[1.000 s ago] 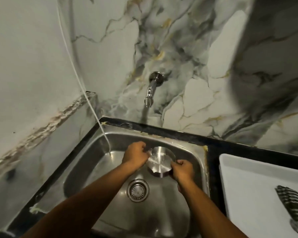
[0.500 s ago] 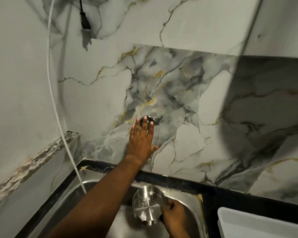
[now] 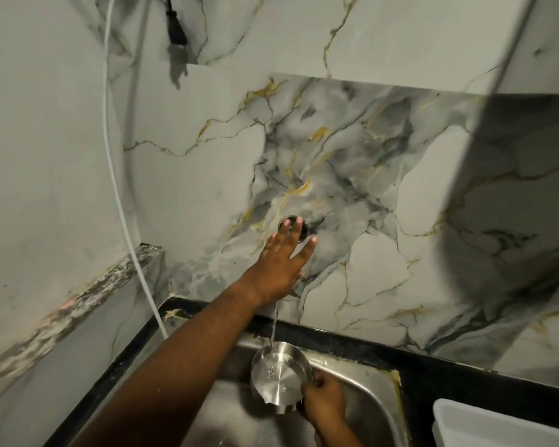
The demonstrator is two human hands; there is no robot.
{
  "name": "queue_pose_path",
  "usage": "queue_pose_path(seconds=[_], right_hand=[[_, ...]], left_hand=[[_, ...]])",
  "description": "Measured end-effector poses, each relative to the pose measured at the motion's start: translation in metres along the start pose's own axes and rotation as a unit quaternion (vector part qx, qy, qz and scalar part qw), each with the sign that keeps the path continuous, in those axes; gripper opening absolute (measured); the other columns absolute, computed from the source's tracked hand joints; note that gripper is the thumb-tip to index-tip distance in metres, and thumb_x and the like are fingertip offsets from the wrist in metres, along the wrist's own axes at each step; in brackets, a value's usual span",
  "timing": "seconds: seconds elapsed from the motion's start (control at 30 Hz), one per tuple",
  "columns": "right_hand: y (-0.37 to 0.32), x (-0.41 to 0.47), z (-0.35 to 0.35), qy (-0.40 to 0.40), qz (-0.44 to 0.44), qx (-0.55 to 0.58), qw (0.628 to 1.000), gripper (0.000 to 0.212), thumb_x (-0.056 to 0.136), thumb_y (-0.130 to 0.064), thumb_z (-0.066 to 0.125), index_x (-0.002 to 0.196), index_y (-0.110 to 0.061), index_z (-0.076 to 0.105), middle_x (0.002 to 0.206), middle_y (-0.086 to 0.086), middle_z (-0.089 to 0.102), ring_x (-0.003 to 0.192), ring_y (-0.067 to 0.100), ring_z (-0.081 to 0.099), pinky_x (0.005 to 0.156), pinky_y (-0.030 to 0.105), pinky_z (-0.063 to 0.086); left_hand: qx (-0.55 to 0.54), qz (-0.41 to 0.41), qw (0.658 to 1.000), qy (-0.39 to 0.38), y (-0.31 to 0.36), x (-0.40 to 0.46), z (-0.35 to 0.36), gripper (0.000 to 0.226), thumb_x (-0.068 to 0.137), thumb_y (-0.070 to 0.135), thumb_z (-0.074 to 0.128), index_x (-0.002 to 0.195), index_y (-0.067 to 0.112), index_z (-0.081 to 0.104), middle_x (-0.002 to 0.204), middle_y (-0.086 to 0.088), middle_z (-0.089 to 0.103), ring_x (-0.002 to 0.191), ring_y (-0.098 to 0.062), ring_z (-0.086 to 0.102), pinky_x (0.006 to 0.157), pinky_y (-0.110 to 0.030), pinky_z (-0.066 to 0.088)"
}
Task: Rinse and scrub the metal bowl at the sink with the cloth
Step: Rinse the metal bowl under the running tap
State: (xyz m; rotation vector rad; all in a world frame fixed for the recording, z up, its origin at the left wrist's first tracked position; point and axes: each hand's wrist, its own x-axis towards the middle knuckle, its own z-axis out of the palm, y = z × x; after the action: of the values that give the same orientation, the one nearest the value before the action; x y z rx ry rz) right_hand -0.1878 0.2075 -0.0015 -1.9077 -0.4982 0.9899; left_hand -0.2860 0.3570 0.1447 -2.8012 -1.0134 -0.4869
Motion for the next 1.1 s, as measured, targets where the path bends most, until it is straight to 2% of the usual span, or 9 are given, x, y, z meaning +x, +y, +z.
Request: queue_pose_path(seconds=[0.13,0.23,0.37,0.5,0.63,0.77,0.9,1.0,1.1], right_hand=[[0.001,0.002,0.0,-0.001,0.006,-0.011,1.0,0.016,0.078,0.007,0.054,0.08,0.002,0.069,0.071,0.02,0.065,0.072,0.037,0.066,0.071,0.046,0.06],[-0.001,0.002,0.001,-0.003,0.014,-0.017,1.0,0.014,0.078,0.006,0.057,0.081,0.001,0.07,0.076,0.023,0.069,0.075,0.038,0.069,0.069,0.049,0.062],[-0.003,0.008,0.003,-0.014,0.019,-0.021,1.0,0.015,0.078,0.006,0.055,0.082,0.001,0.069,0.076,0.023,0.068,0.078,0.041,0.069,0.072,0.052,0.062],[-0.002,0.012,0.004,-0.015,0.019,-0.023,0.999,0.012,0.074,0.004,0.059,0.069,-0.005,0.064,0.076,0.022,0.067,0.083,0.043,0.068,0.078,0.054,0.059],[-0.001,0.013,0.008,-0.024,0.028,-0.01,0.999,0.008,0.075,0.006,0.06,0.073,0.0,0.065,0.082,0.028,0.067,0.089,0.045,0.066,0.082,0.057,0.057],[0.001,0.01,0.011,-0.032,0.039,0.001,0.999,0.011,0.076,0.005,0.059,0.069,-0.003,0.062,0.085,0.029,0.067,0.09,0.044,0.066,0.083,0.057,0.057],[0.004,0.004,0.013,-0.058,0.042,0.021,0.997,0.008,0.078,0.006,0.056,0.075,0.002,0.062,0.087,0.033,0.069,0.074,0.037,0.065,0.072,0.049,0.057],[0.004,-0.004,0.015,-0.083,0.048,0.075,0.993,0.012,0.083,0.009,0.052,0.079,0.002,0.06,0.076,0.031,0.068,0.062,0.035,0.062,0.057,0.042,0.052],[0.003,-0.009,0.015,-0.098,0.052,0.125,0.986,0.016,0.086,0.011,0.05,0.075,0.003,0.057,0.053,0.02,0.06,0.05,0.03,0.054,0.051,0.035,0.043]], left_hand=[[0.019,0.031,0.999,-0.007,-0.005,0.002,0.003,0.074,0.104,0.03,0.039,0.153,0.024,-0.016,0.145,-0.006,-0.048,0.136,-0.031,-0.044,0.12,-0.048,-0.01],[0.054,0.061,0.997,-0.013,-0.01,0.003,0.003,0.077,0.102,0.031,0.042,0.154,0.024,-0.014,0.146,-0.007,-0.048,0.133,-0.031,-0.047,0.116,-0.047,-0.011],[0.074,0.092,0.993,-0.008,-0.015,0.004,0.001,0.076,0.101,0.037,0.04,0.15,0.026,-0.017,0.155,-0.014,-0.033,0.143,-0.039,-0.031,0.116,-0.05,-0.005],[0.09,0.104,0.99,0.03,-0.019,-0.001,0.002,0.072,0.101,0.046,0.034,0.154,0.02,-0.007,0.161,-0.016,-0.017,0.149,-0.038,-0.016,0.121,-0.051,0.006],[0.109,0.12,0.984,0.076,-0.019,-0.003,0.001,0.071,0.1,0.051,0.034,0.154,0.013,0.01,0.162,-0.022,0.006,0.15,-0.038,0.004,0.121,-0.05,0.02],[0.121,0.127,0.979,0.1,-0.018,-0.004,0.0,0.07,0.098,0.054,0.033,0.152,0.013,0.013,0.16,-0.025,0.019,0.149,-0.04,0.015,0.121,-0.05,0.021],[0.104,0.094,0.984,0.106,-0.014,-0.007,0.005,0.077,0.097,0.06,0.026,0.152,0.017,-0.005,0.16,-0.02,0.004,0.15,-0.04,0.011,0.121,-0.053,0.018],[0.05,-0.029,0.992,0.111,-0.01,-0.008,0.01,0.079,0.093,0.067,0.009,0.145,0.028,-0.036,0.157,-0.008,-0.033,0.15,-0.031,-0.018,0.121,-0.056,0.003],[-0.012,-0.145,0.981,0.126,-0.001,-0.007,0.018,0.079,0.09,0.07,0.006,0.141,0.032,-0.041,0.156,-0.01,-0.033,0.148,-0.031,-0.024,0.12,-0.056,-0.01]])
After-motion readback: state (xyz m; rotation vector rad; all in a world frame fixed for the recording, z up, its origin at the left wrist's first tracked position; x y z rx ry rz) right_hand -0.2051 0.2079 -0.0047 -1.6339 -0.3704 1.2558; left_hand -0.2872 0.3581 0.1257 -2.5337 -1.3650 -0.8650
